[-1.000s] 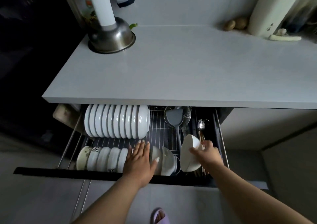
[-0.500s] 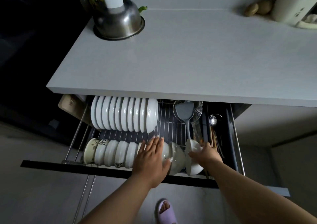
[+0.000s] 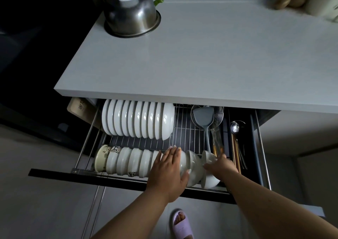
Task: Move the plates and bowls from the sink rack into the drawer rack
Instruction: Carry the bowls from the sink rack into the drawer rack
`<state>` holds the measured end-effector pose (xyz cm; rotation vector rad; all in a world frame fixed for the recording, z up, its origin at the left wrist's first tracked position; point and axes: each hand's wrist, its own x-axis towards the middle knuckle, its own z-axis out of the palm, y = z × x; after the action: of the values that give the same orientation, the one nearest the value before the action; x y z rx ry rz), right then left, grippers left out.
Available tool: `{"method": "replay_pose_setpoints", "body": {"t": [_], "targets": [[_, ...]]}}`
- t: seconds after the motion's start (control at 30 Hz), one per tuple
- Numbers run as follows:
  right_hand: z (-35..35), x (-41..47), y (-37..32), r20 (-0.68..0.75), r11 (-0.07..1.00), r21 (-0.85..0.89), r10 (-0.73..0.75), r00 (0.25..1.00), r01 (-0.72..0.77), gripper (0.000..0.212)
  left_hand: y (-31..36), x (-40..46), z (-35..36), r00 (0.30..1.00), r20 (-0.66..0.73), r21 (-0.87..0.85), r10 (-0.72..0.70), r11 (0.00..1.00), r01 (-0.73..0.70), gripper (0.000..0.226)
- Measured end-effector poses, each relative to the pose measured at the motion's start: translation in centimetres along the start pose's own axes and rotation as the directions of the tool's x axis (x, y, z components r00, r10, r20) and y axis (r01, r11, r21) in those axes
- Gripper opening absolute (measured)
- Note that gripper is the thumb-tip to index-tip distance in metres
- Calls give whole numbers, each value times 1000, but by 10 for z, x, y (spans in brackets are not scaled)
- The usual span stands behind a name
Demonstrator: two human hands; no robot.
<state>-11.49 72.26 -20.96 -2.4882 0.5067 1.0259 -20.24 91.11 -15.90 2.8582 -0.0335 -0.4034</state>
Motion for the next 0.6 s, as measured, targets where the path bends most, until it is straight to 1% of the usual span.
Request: {"method": "replay_pose_setpoints", "body": {"t": [0.13,0.6], "targets": [[4,4,-5,32,1000,0,11,999,-11,83,0,0,-1,1000,0,-13,2,1000,-2,87],[16,16,-14,160,1000,19,9,987,-12,94,2,-1,-5,999,-36,-60,11,998,-13,83]]}}
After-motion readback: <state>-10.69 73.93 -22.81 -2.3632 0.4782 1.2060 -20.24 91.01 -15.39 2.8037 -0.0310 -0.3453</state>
